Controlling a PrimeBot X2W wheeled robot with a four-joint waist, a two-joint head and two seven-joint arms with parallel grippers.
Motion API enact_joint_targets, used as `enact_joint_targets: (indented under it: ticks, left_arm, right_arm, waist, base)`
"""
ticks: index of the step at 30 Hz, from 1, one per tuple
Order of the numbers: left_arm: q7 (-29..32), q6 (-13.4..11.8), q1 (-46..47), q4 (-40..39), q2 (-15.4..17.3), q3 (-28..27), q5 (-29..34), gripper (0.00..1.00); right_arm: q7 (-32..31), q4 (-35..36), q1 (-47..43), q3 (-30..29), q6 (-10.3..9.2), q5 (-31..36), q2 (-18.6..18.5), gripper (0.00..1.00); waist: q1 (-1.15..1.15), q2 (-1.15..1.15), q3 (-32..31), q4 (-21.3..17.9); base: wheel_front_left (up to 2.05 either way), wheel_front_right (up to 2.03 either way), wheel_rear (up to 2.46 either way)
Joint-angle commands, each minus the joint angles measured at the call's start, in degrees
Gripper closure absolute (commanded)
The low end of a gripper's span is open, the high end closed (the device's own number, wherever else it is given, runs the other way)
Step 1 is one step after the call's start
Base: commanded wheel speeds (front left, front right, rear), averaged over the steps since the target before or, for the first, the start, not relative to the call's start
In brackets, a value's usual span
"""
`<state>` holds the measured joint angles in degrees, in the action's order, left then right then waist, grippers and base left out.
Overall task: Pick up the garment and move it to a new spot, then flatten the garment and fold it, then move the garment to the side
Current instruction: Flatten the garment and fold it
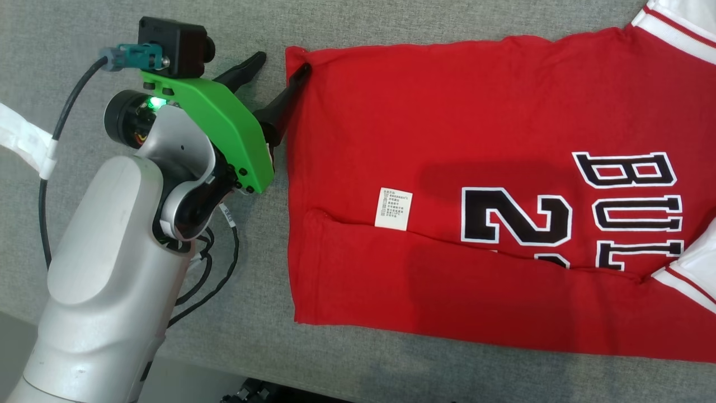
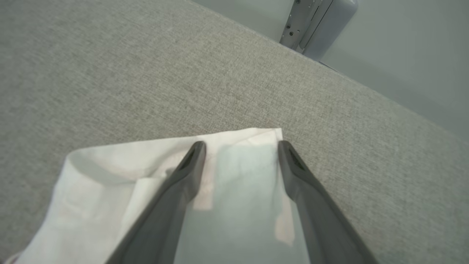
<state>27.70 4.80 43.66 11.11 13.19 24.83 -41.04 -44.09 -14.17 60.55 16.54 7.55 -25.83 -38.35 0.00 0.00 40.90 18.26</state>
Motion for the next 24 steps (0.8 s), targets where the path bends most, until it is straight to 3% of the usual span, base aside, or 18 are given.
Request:
enact_joint_targets:
  ticks: [1,2,3,5,14,24]
  left_arm:
    - [1.7,0.4,-0.9,1.8,-1.1,1.9,-0.8,0.0]
    - [1.9,0.7,-0.8,1.9,-1.4,2.4,-1.0,0.0]
    - [1.7,1.0,-0.9,2.0,-1.9,2.5,-1.5,0.2]
    - [2.2,1.4,-1.3,2.6,-3.1,2.7,-3.7,1.0]
    - [-1.7,2.0,-1.9,2.7,-1.1,0.2,-6.1,1.0]
    - [-5.9,0.9,-9.5,-1.7,2.5,-3.9,-7.8,1.0]
  right_arm:
    - [-0.8,-2.4,-1.5,1.0,-0.13,0.5,0.0,0.0]
    - [-0.7,-2.8,-1.7,1.3,-0.12,0.5,0.2,0.0]
    - [-0.6,-3.2,-1.9,1.5,-0.12,0.5,0.5,0.07]
    - [0.8,-3.8,-2.0,1.4,-0.12,0.4,1.4,1.0]
    - [10.7,-2.3,-1.8,-0.9,-0.11,-1.6,4.9,1.0]
    - [19.0,3.1,-12.6,-2.7,-0.11,-6.1,6.8,1.0]
  waist:
    - [0.0,0.0,0.1,-0.2]
    - [0.0,0.0,0.1,-0.2]
    - [0.0,0.0,0.1,-0.3]
    - [0.0,0.0,-0.4,-0.7]
    - [0.0,0.0,-4.7,-3.7]
    - [0.0,0.0,-14.7,-9.1]
  base:
    - [0.0,0.0,0.0]
    - [0.0,0.0,0.0]
    - [0.0,0.0,0.0]
    - [0.0,0.0,0.0]
    - [0.0,0.0,0.0]
    - [0.0,0.0,0.0]
